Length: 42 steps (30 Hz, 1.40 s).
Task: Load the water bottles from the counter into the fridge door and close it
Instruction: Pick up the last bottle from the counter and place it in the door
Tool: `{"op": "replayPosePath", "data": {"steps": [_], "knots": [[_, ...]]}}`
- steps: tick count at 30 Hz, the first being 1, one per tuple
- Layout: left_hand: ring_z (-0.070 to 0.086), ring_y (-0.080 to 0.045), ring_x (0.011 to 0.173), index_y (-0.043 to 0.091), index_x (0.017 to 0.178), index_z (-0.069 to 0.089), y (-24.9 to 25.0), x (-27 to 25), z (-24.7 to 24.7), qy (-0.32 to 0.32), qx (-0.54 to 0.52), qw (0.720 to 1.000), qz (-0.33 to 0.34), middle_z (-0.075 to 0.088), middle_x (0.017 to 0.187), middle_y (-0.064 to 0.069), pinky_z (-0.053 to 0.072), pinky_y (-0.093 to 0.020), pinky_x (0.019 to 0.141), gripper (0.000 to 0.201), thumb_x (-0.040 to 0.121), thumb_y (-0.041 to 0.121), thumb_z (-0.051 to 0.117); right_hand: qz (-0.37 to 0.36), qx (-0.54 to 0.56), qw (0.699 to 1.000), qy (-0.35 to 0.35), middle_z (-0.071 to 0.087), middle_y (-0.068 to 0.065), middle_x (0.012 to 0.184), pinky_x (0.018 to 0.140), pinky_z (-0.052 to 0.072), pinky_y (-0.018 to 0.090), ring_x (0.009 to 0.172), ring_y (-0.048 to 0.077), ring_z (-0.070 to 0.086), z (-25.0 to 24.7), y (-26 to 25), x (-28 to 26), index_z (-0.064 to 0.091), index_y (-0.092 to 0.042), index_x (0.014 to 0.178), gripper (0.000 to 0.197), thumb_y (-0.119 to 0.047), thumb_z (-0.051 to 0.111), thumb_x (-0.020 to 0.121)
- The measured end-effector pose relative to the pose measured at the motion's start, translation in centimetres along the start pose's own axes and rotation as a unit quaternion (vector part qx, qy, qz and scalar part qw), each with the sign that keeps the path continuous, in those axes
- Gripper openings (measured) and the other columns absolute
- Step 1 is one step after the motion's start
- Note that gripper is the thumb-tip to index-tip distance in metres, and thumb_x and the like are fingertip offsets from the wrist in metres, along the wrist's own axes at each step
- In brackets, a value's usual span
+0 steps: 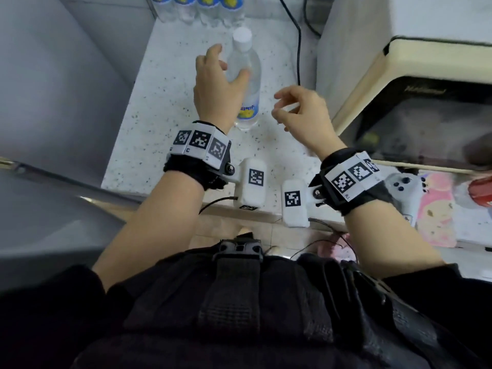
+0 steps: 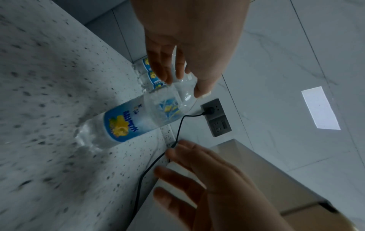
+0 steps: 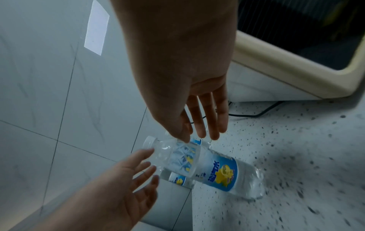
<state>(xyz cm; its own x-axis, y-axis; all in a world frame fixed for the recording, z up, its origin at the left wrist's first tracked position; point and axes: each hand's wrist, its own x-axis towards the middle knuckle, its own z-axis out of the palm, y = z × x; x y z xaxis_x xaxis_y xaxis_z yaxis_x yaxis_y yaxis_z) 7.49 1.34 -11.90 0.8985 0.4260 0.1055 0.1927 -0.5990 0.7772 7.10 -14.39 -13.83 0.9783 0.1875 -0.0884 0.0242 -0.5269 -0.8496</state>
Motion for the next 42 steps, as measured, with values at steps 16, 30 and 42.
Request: {"op": "replayPosePath", "data": {"steps": [16,30,42], "knots": [[0.045,-0.003,0.063,0.016,0.083,0.055,-0.3,4.9,2.9,0.021,-0.014,0.996,0.084,0.049,0.068,0.014,0.025,-0.004,0.051,0.033,0.074,0.043,0.071,0.061,0.024,0.998,0.014,0.066,0.000,0.086,0.078,0.058,0.045,0.080,0.027,0.066,0.6,1.3,4.5,0.060,-0.022,0.091,0.016,-0.012,0.062,0.078],[0.050,-0.010,0.066,0.006,0.085,0.059,-0.5,-6.9,-1.1,0.099,-0.006,0.991,0.087,0.056,0.073,0.007,0.033,-0.010,0.056,0.038,0.073,0.039,0.074,-0.035,0.003,0.998,-0.043,0.067,-0.003,0.088,0.080,0.058,0.045,0.079,0.024,0.068,-0.8,1.1,-3.7,0.064,-0.014,0.099,0.019,-0.014,0.063,0.080],[0.054,-0.013,0.069,0.010,0.081,0.060,-3.4,-20.3,-8.8,0.142,-0.015,0.990,-0.009,0.059,0.076,0.005,0.045,-0.025,0.064,0.032,0.070,0.034,0.078,-0.132,0.003,0.974,-0.185,0.063,-0.007,0.076,0.075,0.059,0.043,0.073,0.026,0.069,3.9,-2.4,-12.5,0.065,-0.014,0.096,0.015,-0.011,0.060,0.082]]}}
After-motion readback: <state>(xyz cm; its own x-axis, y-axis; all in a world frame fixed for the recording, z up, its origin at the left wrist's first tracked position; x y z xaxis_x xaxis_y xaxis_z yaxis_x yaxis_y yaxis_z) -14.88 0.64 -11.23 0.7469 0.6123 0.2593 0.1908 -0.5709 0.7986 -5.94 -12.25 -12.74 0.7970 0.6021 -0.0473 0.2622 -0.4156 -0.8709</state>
